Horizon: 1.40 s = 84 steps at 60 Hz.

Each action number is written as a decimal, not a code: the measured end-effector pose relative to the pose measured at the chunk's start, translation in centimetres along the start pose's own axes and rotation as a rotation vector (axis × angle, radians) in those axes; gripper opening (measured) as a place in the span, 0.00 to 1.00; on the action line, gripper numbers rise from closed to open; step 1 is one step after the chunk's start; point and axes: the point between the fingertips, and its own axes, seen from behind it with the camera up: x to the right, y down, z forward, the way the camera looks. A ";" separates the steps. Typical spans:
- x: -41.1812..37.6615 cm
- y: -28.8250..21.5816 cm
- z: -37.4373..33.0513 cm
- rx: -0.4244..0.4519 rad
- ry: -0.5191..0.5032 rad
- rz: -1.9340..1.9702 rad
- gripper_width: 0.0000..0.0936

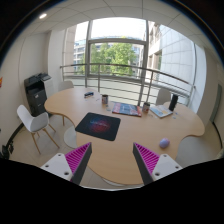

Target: Arrange mouse

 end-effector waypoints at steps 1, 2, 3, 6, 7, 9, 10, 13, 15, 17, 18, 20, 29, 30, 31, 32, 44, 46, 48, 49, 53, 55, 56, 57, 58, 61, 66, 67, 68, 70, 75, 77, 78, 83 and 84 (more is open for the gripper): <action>0.1 0.2 0.0 -0.004 0.003 0.003 0.90; 0.2 0.4 0.0 -0.009 0.005 0.006 0.90; 0.3 0.6 0.0 -0.014 0.008 0.010 0.90; 1.0 1.6 0.0 -0.029 0.019 0.022 0.90; 1.4 2.1 0.1 -0.035 0.024 0.027 0.90; 2.5 3.3 0.3 -0.052 0.032 0.038 0.90; 3.1 3.9 0.3 -0.062 0.037 0.043 0.90; 5.4 6.1 0.8 -0.087 0.053 0.060 0.90; 6.8 7.7 1.2 -0.106 0.066 0.069 0.90; 8.3 9.1 1.6 -0.122 0.082 0.077 0.90; 9.2 9.8 1.8 -0.127 0.093 0.082 0.90; 11.2 11.2 2.5 -0.140 0.118 0.092 0.90; 19.5 15.4 7.2 -0.173 0.213 0.143 0.91; 20.4 15.5 7.9 -0.169 0.219 0.146 0.90; 21.3 15.6 8.7 -0.165 0.226 0.148 0.91; 22.2 15.6 9.5 -0.159 0.232 0.149 0.90; 30.7 14.8 19.9 -0.106 0.257 0.184 0.90; 31.8 14.9 21.6 -0.112 0.259 0.202 0.90; 32.7 14.9 23.3 -0.117 0.256 0.219 0.90; 33.1 15.0 23.9 -0.121 0.255 0.228 0.90; 34.3 15.1 26.6 -0.139 0.243 0.256 0.90; 34.8 15.0 27.8 -0.145 0.238 0.261 0.90; 35.0 14.9 28.4 -0.148 0.234 0.264 0.90; 35.2 14.8 28.9 -0.149 0.231 0.267 0.90; 35.2 14.6 29.3 -0.149 0.232 0.269 0.90; 35.8 14.4 30.5 -0.155 0.236 0.276 0.91; 36.7 13.4 32.2 -0.144 0.244 0.268 0.90; 36.8 13.2 32.5 -0.144 0.245 0.267 0.89; 36.9 13.1 32.7 -0.144 0.248 0.268 0.89; 37.2 12.6 33.1 -0.143 0.253 0.270 0.86; 37.3 12.2 34.5 -0.139 0.272 0.253 0.63; 37.0 12.0 34.8 -0.134 0.265 0.256 0.60; 37.0 12.0 34.9 -0.135 0.269 0.253 0.60; 37.2 11.6 35.0 -0.134 0.276 0.215 0.56; 37.2 11.6 35.0 -0.135 0.277 0.209 0.55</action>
